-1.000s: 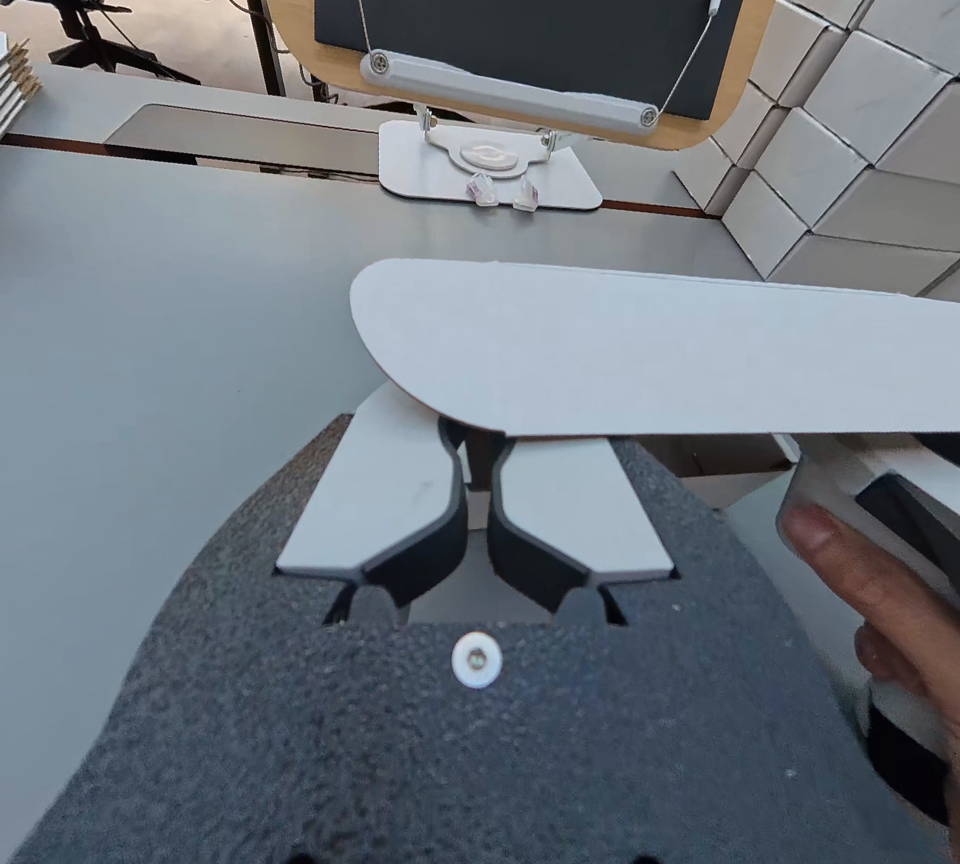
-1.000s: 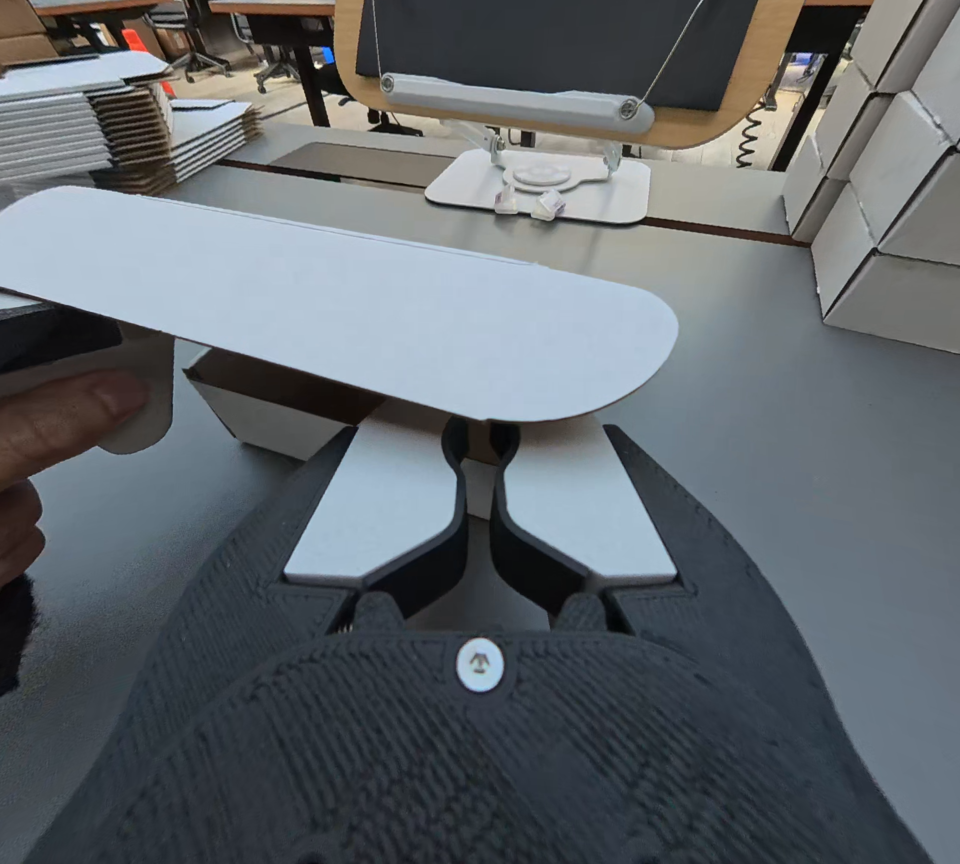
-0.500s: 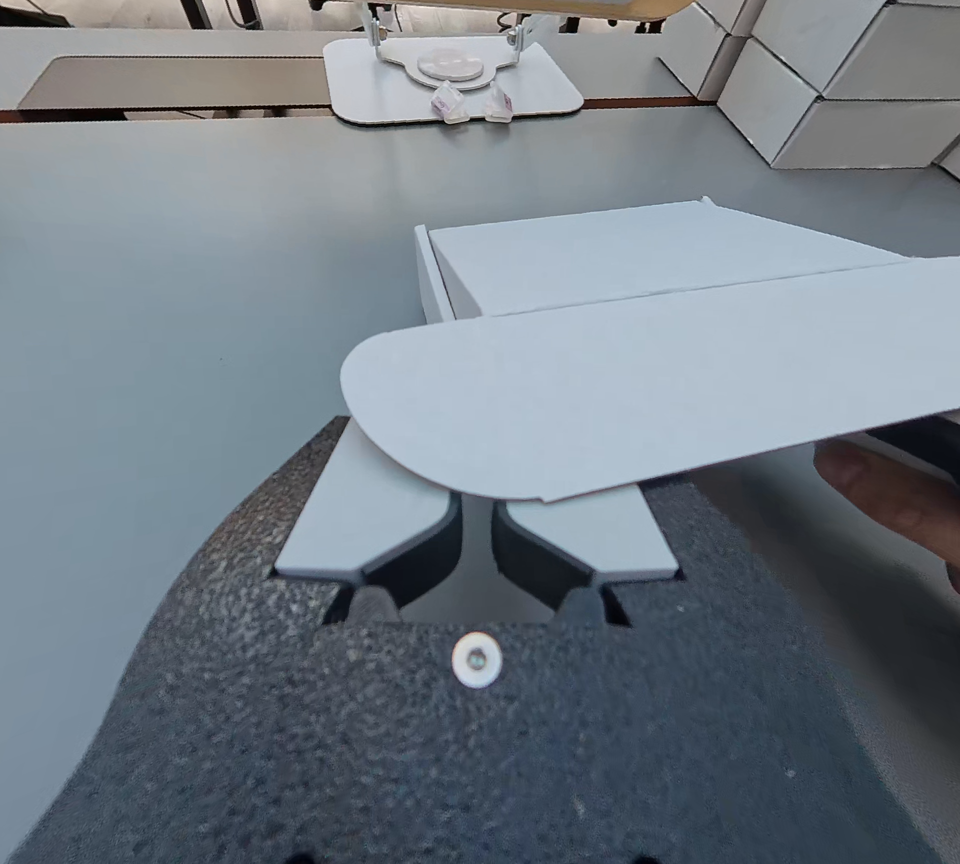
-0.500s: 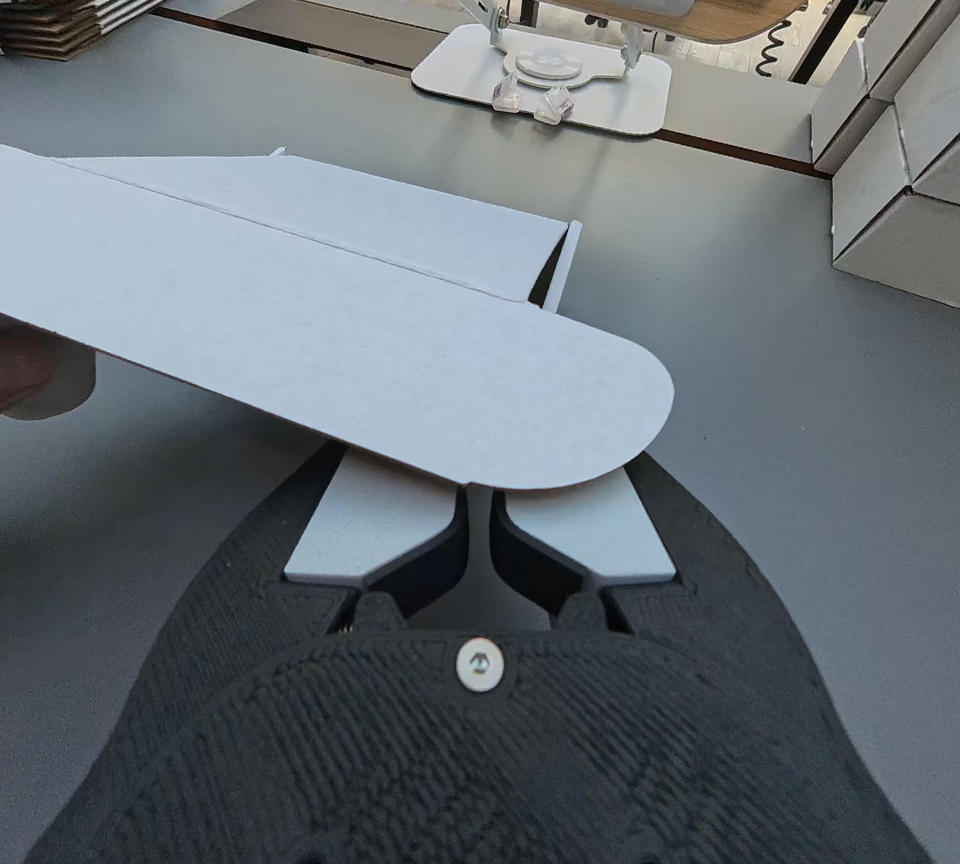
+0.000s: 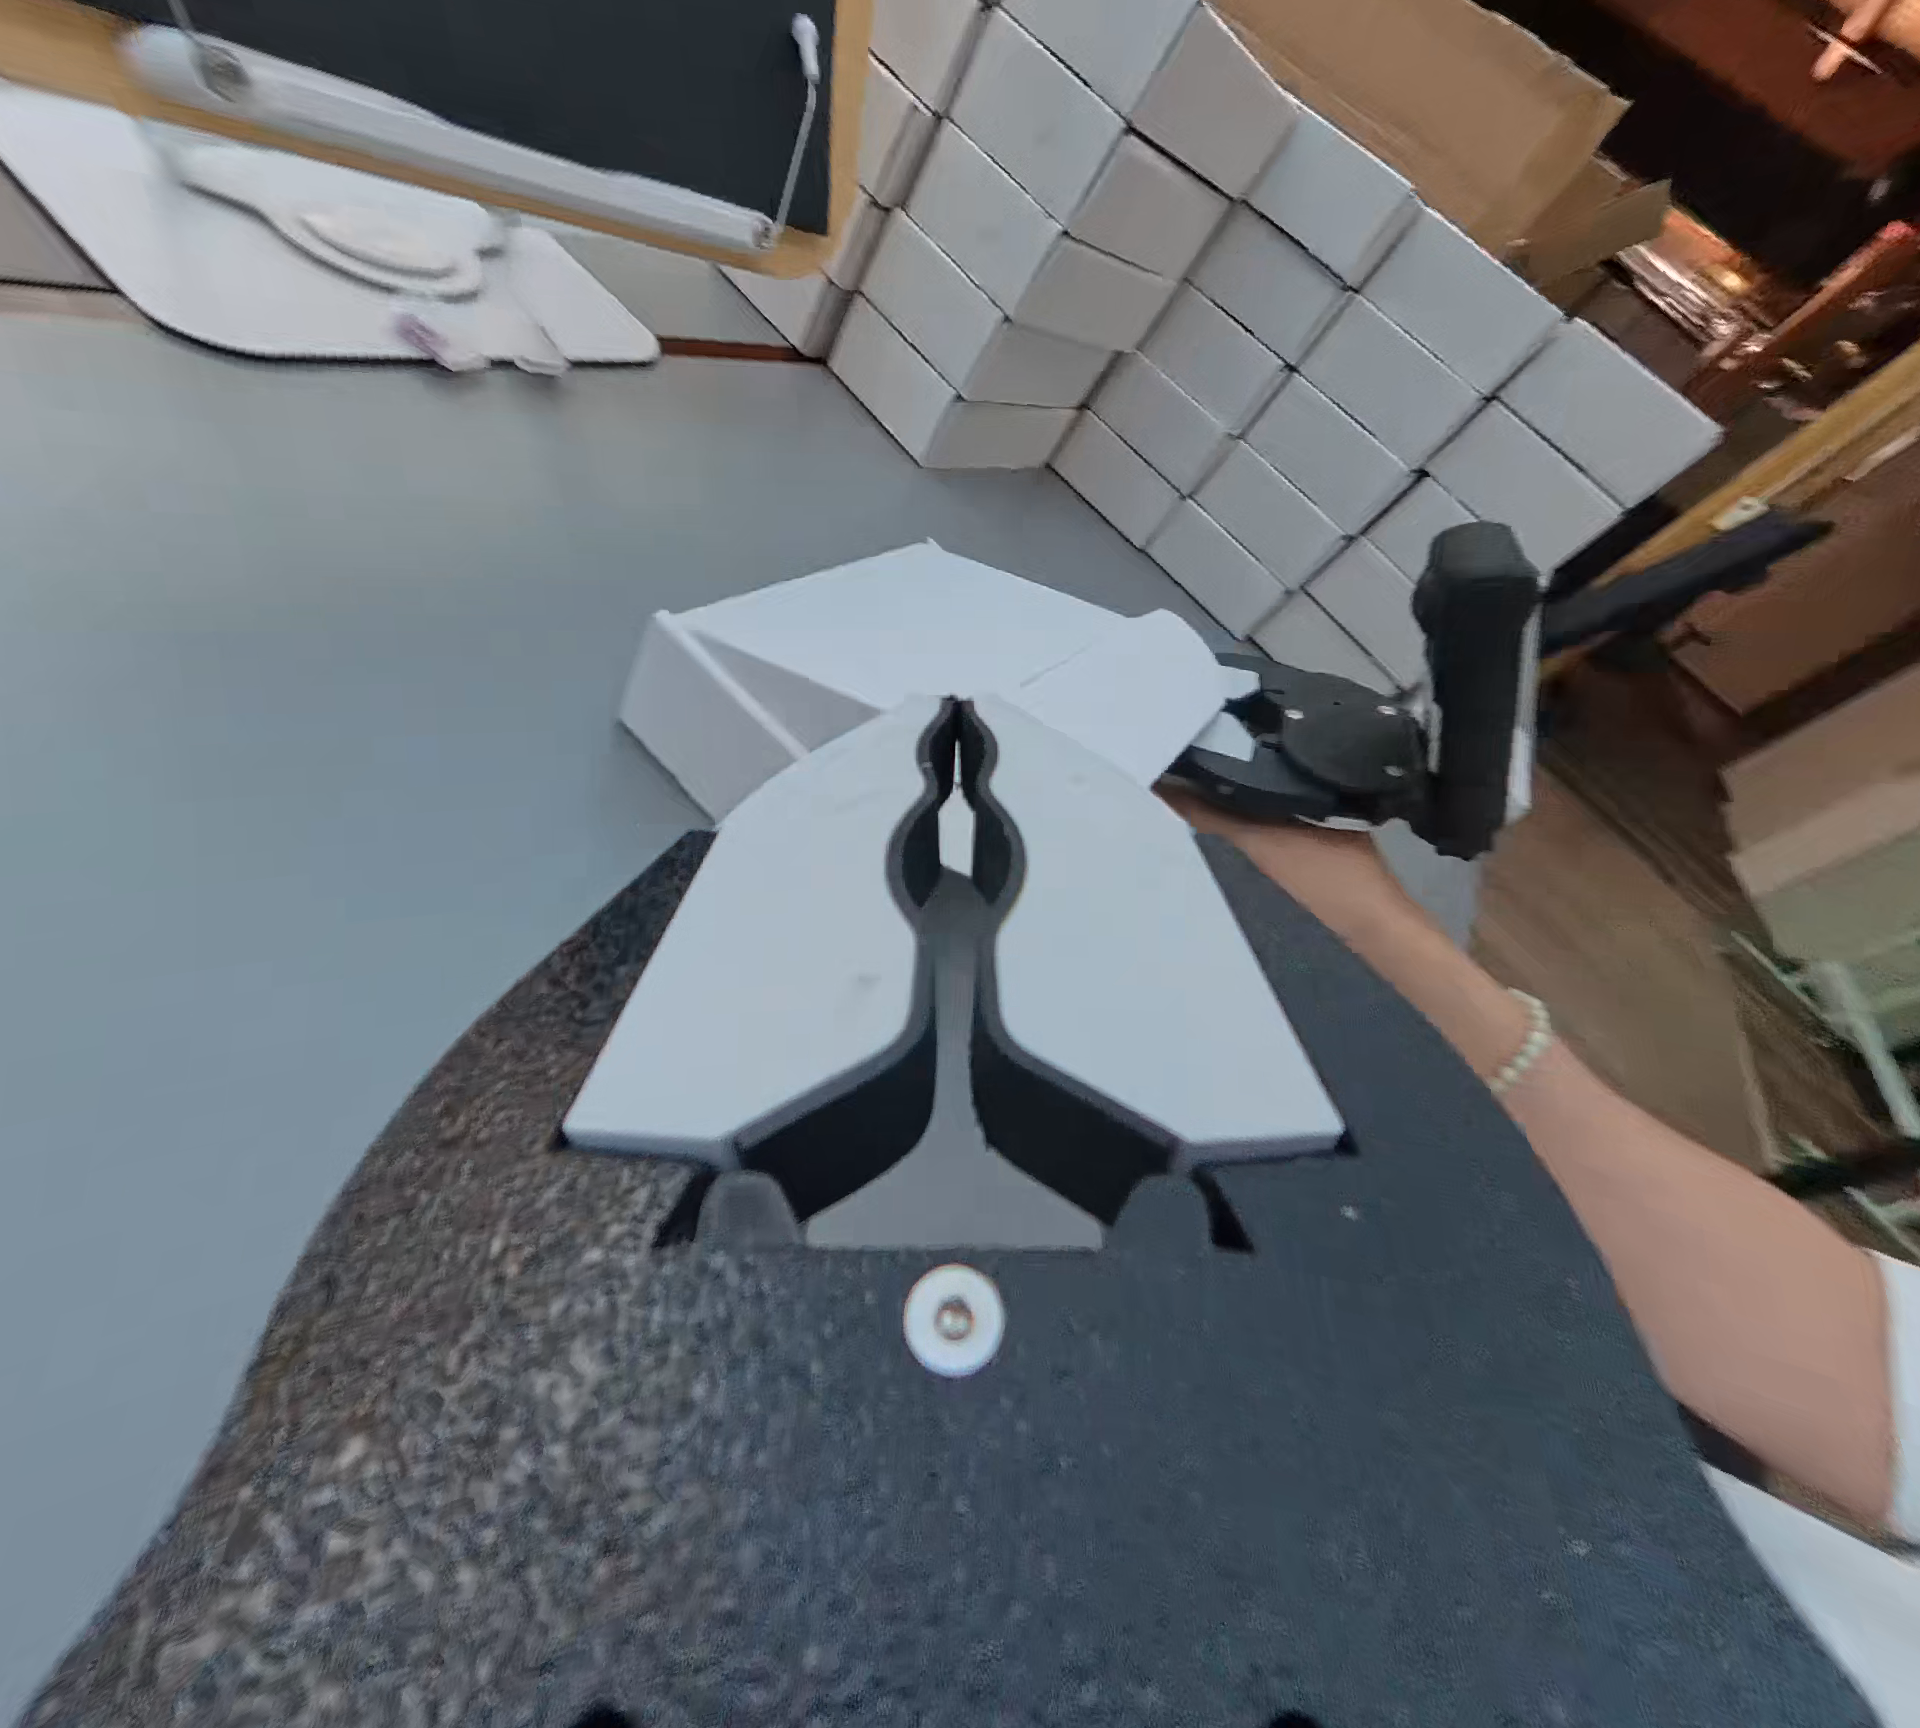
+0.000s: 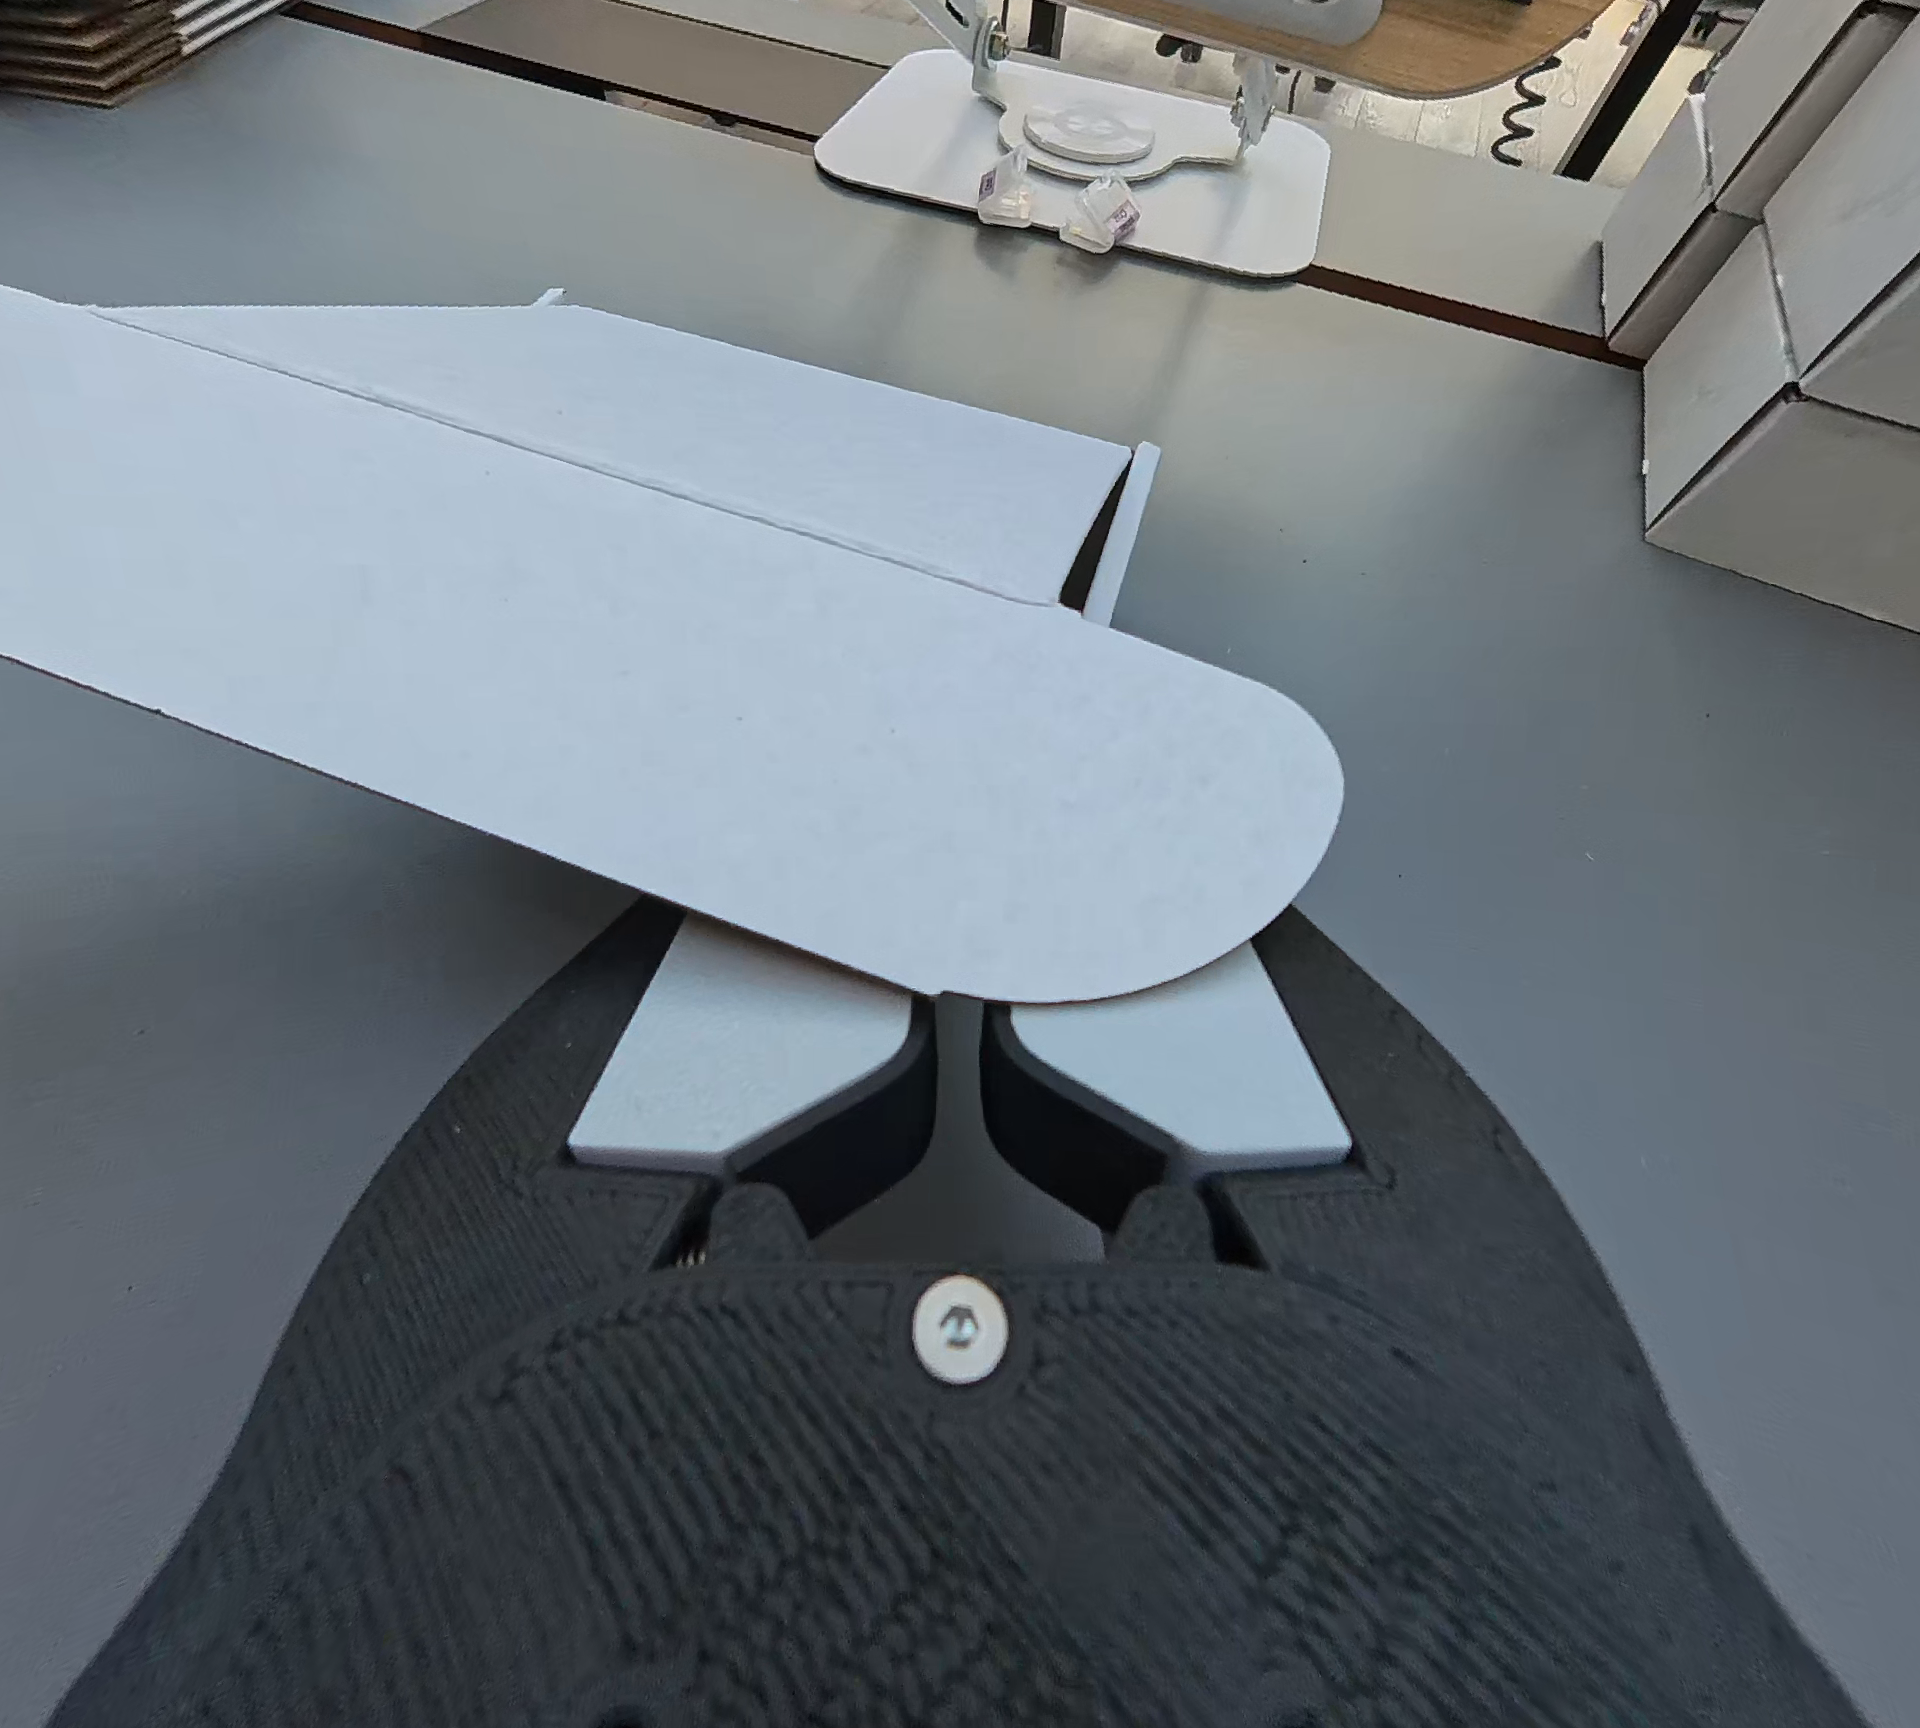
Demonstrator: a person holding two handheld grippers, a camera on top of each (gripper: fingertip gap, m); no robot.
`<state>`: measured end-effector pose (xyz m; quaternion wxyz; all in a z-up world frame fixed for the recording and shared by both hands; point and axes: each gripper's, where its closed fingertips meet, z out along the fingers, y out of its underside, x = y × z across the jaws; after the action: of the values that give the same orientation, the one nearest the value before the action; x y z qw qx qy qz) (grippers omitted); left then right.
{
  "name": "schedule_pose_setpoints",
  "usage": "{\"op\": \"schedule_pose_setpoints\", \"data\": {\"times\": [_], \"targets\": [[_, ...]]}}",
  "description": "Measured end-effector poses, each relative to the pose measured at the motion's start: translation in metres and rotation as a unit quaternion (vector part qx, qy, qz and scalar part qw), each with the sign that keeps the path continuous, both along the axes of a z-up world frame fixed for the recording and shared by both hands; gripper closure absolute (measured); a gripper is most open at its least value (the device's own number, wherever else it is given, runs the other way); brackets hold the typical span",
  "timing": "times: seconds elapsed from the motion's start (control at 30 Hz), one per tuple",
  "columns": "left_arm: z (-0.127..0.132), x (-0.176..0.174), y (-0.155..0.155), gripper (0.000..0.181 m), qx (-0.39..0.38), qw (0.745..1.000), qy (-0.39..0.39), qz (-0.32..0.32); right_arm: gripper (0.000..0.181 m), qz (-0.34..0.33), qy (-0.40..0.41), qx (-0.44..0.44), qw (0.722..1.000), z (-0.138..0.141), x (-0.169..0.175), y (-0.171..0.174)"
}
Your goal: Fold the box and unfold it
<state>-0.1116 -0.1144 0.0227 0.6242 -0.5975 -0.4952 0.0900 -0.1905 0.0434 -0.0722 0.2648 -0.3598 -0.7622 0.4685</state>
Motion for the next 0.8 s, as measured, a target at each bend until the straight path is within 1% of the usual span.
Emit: {"op": "schedule_pose_setpoints", "data": {"times": [0.03,0.1,0.2,0.23,0.4,0.47,0.57,0.63,0.67,0.77,0.8], "targets": [[-0.002,-0.006,0.008,0.181,0.004,0.999,-0.042,-0.034,0.18,0.0,0.0,0.0,1.0,0.0,0.0,0.0],[-0.007,-0.017,0.025,0.181,-0.003,0.989,-0.107,-0.101,0.179,0.0,0.0,-0.001,1.0,0.0,0.0,0.0],[-0.005,-0.038,0.046,0.181,0.045,0.969,-0.179,-0.164,0.179,0.001,-0.001,-0.004,1.0,0.0,0.0,0.0],[-0.007,-0.044,0.05,0.181,0.055,0.962,-0.202,-0.176,0.179,0.001,-0.001,-0.004,1.0,0.0,0.0,0.0],[-0.035,-0.066,0.051,0.181,0.054,0.938,-0.291,-0.179,0.178,0.003,0.002,-0.004,1.0,0.001,0.001,0.0],[-0.042,-0.068,0.053,0.181,0.069,0.931,-0.308,-0.183,0.178,0.015,0.004,-0.008,1.0,0.003,0.003,-0.002],[-0.066,-0.066,0.051,0.181,0.047,0.924,-0.338,-0.172,0.177,0.047,0.006,-0.015,0.999,0.004,0.014,-0.002],[-0.068,-0.066,0.052,0.181,0.057,0.927,-0.33,-0.166,0.166,0.077,0.0,-0.028,0.997,0.006,0.027,-0.001],[-0.07,-0.065,0.053,0.181,0.045,0.931,-0.324,-0.163,0.16,0.092,-0.011,-0.033,0.995,0.007,0.036,0.0],[-0.08,-0.06,0.055,0.181,-0.027,0.938,-0.31,-0.156,0.142,0.116,-0.045,-0.004,0.992,0.0,0.06,0.018],[-0.083,-0.06,0.056,0.181,-0.043,0.939,-0.306,-0.151,0.14,0.118,-0.055,0.011,0.991,-0.004,0.067,0.028]]}}
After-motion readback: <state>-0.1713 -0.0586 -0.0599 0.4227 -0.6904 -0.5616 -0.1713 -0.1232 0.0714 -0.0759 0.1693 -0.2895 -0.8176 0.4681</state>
